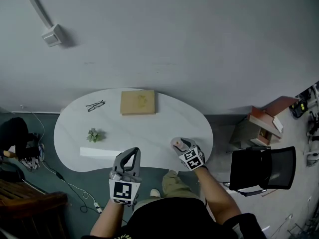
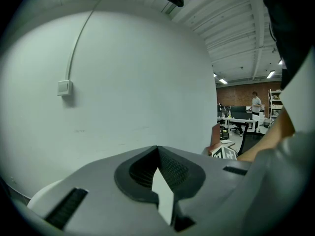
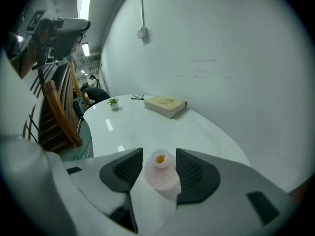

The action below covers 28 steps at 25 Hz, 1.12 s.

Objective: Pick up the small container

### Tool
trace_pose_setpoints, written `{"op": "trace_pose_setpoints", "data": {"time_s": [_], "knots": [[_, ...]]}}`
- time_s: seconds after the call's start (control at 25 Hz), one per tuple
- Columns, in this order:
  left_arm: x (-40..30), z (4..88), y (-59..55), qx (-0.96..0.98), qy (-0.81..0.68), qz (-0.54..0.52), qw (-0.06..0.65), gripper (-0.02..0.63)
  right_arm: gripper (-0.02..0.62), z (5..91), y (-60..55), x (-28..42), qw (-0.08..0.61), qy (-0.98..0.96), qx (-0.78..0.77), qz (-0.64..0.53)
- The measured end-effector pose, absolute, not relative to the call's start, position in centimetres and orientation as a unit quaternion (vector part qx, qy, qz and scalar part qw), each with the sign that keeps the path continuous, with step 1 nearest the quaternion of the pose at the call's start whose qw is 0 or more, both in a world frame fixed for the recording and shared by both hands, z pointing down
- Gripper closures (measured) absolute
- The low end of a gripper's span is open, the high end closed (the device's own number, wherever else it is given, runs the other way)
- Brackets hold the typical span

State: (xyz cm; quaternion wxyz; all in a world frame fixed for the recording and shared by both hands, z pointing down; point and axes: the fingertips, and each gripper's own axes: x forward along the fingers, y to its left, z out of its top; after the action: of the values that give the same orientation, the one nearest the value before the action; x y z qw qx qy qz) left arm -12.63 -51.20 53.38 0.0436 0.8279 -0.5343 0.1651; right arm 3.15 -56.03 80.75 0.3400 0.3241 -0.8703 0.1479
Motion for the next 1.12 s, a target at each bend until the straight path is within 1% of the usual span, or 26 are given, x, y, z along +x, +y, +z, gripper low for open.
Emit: {"op": "trace_pose_setpoints", "data": {"time_s": [0.16, 0.36, 0.76, 1.12], "knots": [[-13.0, 54.0, -51.1, 0.825, -0.537, 0.172, 0.049, 0.601, 0.395, 81.5, -55.9, 3.0, 0.369, -0.86, 0.322, 0.144], [-12.8, 54.7, -50.5, 0.825, -0.534, 0.176, 0.056, 0.601, 0.434, 82.4, -56.0, 2.9, 0.374, -0.855, 0.329, 0.143], [-12.2, 54.3, -49.2, 0.83, -0.524, 0.185, 0.05, 0.601, 0.445, 81.5, -54.8, 3.2, 0.373, -0.856, 0.327, 0.147], [-11.7, 53.3, -46.7, 0.837, -0.518, 0.171, 0.04, 0.601, 0.446, 76.3, -52.6, 3.1, 0.345, -0.868, 0.332, 0.133]]}}
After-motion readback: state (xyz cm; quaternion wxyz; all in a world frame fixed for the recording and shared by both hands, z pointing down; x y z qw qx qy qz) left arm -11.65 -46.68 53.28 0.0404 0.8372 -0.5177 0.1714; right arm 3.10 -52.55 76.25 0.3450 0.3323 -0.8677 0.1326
